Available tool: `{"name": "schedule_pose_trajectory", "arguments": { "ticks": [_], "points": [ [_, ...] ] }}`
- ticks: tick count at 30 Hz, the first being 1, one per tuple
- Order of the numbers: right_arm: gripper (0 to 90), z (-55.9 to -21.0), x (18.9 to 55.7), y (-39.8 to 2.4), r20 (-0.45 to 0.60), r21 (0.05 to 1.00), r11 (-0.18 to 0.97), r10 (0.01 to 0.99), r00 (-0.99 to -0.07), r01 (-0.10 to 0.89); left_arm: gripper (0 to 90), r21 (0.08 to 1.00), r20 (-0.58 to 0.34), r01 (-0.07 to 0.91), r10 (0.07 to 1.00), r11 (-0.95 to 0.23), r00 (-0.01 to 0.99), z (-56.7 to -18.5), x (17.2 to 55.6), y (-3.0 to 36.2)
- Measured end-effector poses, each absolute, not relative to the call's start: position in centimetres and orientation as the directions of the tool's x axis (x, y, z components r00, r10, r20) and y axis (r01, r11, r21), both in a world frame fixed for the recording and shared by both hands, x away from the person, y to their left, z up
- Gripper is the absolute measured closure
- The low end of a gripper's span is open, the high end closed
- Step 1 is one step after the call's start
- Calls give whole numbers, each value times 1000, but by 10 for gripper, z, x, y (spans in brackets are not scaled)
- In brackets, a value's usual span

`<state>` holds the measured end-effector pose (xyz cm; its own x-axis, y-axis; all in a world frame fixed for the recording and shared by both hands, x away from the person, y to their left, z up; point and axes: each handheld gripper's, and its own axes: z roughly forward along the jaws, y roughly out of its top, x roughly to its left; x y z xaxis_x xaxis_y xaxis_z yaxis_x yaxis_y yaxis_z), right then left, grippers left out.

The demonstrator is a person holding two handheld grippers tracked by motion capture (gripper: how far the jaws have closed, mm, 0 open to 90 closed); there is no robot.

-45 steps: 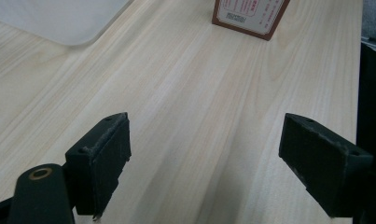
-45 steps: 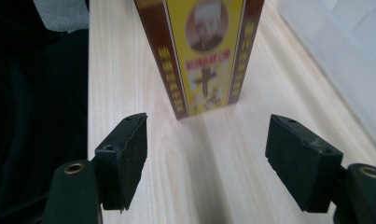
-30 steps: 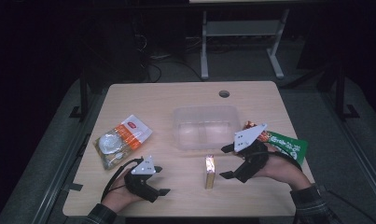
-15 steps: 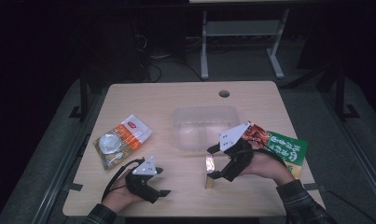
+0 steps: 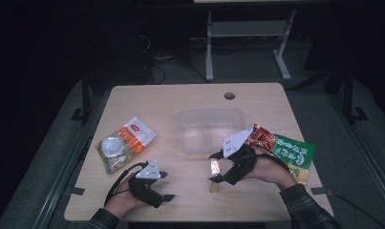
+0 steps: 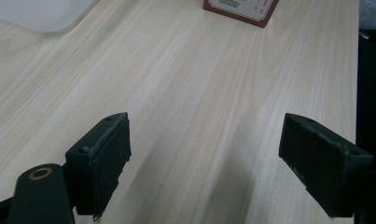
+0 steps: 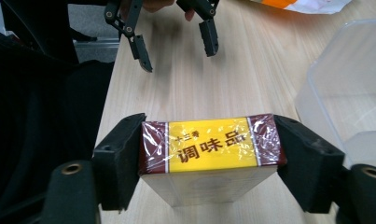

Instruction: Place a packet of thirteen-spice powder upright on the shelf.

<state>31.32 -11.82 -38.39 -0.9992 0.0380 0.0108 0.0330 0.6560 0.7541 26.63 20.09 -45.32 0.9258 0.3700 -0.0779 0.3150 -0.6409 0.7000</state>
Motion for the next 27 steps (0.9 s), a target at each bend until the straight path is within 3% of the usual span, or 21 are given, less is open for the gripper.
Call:
{"name": "schedule_pose_trajectory", "arguments": {
  "ticks": [27],
  "points": [
    [314, -352, 328, -119, -23, 771, 637, 54, -998, 16, 161, 707, -83, 320, 374, -631, 924, -453, 266, 201]
  ]
}}
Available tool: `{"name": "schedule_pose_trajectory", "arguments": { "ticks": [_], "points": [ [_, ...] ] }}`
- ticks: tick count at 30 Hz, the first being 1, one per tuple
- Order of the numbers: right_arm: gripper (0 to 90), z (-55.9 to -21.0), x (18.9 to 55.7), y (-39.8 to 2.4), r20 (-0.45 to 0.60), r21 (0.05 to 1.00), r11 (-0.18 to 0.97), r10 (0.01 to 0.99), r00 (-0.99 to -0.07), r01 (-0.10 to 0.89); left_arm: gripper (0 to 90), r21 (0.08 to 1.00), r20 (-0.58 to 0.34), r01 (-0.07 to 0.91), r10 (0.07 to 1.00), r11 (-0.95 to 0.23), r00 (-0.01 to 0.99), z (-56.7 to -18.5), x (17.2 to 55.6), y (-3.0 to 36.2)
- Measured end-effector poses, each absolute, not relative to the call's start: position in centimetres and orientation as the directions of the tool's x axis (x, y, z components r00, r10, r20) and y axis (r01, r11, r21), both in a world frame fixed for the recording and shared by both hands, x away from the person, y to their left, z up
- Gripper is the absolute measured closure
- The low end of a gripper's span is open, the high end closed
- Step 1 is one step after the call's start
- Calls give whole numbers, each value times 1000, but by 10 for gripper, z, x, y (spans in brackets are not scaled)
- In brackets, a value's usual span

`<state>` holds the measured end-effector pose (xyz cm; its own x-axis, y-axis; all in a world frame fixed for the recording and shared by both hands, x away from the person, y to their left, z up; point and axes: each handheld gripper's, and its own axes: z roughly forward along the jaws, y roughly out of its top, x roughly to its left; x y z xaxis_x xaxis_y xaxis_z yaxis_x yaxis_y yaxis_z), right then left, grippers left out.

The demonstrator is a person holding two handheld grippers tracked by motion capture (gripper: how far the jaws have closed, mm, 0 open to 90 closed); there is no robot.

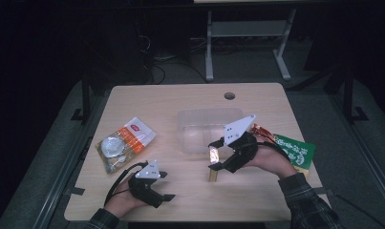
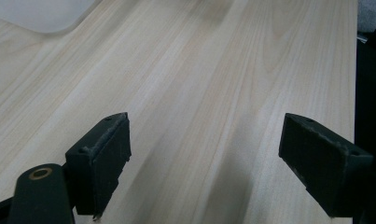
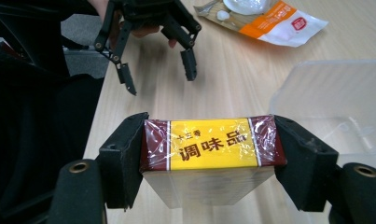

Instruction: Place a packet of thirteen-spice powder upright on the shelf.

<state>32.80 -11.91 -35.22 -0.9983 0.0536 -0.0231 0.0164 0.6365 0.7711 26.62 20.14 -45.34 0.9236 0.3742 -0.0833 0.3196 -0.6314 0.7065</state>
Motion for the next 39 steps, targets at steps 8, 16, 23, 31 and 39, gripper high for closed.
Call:
{"name": "schedule_pose_trajectory", "arguments": {
  "ticks": [8, 16, 23, 31, 39],
  "points": [
    [314, -339, 342, -117, -43, 779, 627, 52, -998, -1, 161, 706, -86, 321, 373, -631, 924, -454, 266, 201],
    [314, -328, 357, -116, -47, 778, 629, 64, -997, 3, 161, 701, -80, 314, 368, -640, 926, -454, 267, 201],
    [314, -321, 370, -115, -60, 780, 625, 61, -996, -8, 161, 700, -79, 313, 365, -642, 928, -455, 267, 201],
    [314, -314, 389, -117, -63, 778, 628, 80, -995, 2, 161, 702, -81, 315, 367, -639, 927, -455, 267, 202],
    [315, -308, 410, -119, -54, 792, 611, 96, -994, 16, 161, 703, -93, 324, 370, -633, 925, -455, 267, 201]
  ]
}}
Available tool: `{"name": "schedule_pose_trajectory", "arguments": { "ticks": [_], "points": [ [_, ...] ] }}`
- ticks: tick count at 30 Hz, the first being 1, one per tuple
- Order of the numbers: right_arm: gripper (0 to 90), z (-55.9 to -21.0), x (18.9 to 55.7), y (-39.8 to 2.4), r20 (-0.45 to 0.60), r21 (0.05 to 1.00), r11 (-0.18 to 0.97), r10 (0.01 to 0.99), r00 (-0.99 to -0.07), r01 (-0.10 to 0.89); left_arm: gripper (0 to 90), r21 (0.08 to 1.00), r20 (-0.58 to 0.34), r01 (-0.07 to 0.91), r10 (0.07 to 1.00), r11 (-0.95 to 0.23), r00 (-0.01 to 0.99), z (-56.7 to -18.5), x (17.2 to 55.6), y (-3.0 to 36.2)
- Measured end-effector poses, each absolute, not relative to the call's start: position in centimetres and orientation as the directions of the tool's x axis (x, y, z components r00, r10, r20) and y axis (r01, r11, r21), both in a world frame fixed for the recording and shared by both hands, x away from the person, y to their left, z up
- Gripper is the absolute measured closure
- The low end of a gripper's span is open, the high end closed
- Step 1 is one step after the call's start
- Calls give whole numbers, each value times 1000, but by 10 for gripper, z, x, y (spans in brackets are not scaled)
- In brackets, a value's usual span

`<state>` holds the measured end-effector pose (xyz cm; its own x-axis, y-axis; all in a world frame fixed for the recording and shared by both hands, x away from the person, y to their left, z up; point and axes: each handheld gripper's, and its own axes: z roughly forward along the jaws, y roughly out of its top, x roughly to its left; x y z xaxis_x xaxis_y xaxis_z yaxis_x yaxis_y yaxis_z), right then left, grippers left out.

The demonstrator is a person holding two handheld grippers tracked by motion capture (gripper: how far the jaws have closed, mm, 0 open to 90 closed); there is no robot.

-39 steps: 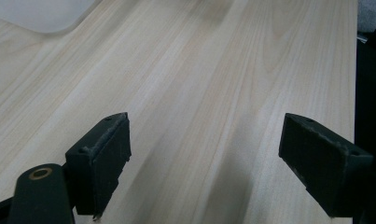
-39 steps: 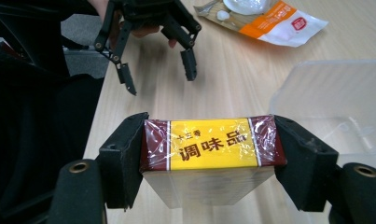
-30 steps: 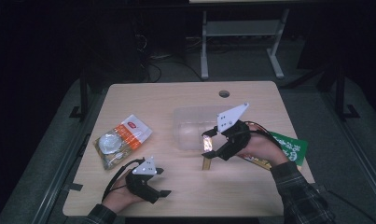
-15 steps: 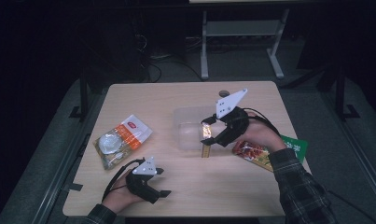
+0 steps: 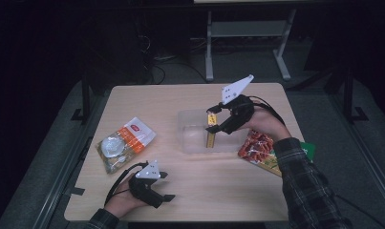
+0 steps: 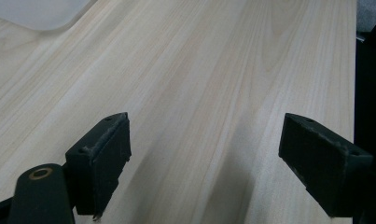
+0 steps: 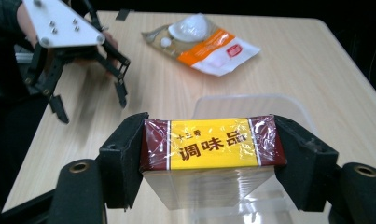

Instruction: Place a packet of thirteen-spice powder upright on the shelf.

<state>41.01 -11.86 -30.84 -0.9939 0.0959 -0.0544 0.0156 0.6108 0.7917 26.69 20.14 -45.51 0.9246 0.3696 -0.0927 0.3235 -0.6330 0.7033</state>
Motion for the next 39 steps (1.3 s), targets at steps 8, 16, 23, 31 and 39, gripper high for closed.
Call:
{"name": "schedule_pose_trajectory", "arguments": {
  "ticks": [8, 16, 23, 31, 39],
  "points": [
    [314, -306, 431, -112, -73, 776, 631, 86, -994, -3, 161, 704, -97, 325, 368, -631, 925, -455, 267, 202],
    [314, -309, 448, -108, -75, 769, 639, 86, -994, -3, 161, 703, -100, 326, 366, -632, 925, -455, 268, 202],
    [314, -313, 457, -104, -59, 771, 637, 83, -995, 7, 162, 704, -102, 327, 366, -631, 925, -455, 268, 203],
    [314, -319, 461, -103, -54, 760, 650, 71, -996, 6, 162, 704, -106, 329, 365, -630, 925, -455, 269, 202],
    [314, -320, 462, -105, -49, 763, 647, 48, -998, -6, 163, 704, -108, 330, 364, -629, 925, -456, 268, 202]
  ]
}}
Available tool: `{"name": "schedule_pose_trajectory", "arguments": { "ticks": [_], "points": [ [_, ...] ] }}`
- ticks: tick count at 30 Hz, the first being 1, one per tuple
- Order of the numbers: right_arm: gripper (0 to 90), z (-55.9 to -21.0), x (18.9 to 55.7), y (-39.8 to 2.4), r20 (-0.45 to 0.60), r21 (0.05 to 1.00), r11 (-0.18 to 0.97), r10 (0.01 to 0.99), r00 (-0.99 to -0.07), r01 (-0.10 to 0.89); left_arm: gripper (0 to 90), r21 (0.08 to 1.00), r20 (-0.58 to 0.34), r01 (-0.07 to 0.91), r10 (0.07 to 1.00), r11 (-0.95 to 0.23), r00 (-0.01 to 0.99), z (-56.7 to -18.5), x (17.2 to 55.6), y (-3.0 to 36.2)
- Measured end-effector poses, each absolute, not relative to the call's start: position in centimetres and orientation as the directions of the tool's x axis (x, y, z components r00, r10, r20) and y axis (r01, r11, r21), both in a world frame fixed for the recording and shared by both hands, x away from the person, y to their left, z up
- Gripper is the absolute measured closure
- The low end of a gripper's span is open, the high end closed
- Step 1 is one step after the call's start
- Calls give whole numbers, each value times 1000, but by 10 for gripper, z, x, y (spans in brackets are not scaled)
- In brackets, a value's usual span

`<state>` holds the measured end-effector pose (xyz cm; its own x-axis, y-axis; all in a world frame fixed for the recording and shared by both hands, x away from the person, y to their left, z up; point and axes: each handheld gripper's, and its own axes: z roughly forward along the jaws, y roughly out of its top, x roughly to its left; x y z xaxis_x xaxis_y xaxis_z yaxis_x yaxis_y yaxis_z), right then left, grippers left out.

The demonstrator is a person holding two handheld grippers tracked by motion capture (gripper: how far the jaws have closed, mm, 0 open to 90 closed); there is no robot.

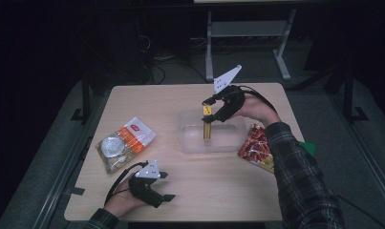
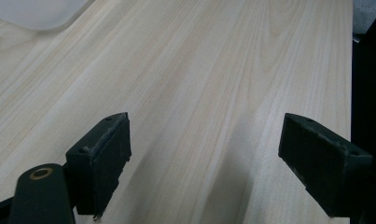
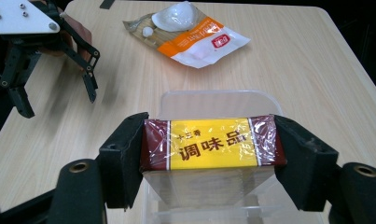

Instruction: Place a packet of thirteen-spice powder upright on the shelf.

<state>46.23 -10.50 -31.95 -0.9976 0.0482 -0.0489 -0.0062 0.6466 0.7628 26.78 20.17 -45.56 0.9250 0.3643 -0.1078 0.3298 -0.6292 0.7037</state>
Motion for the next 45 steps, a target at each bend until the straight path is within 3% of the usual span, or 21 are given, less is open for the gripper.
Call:
{"name": "schedule_pose_trajectory", "arguments": {
  "ticks": [45],
  "points": [
    [315, -316, 465, -96, -59, 729, 684, 19, -998, -30, 168, 699, -108, 321, 349, -639, 931, -456, 266, 199]
  ]
}}
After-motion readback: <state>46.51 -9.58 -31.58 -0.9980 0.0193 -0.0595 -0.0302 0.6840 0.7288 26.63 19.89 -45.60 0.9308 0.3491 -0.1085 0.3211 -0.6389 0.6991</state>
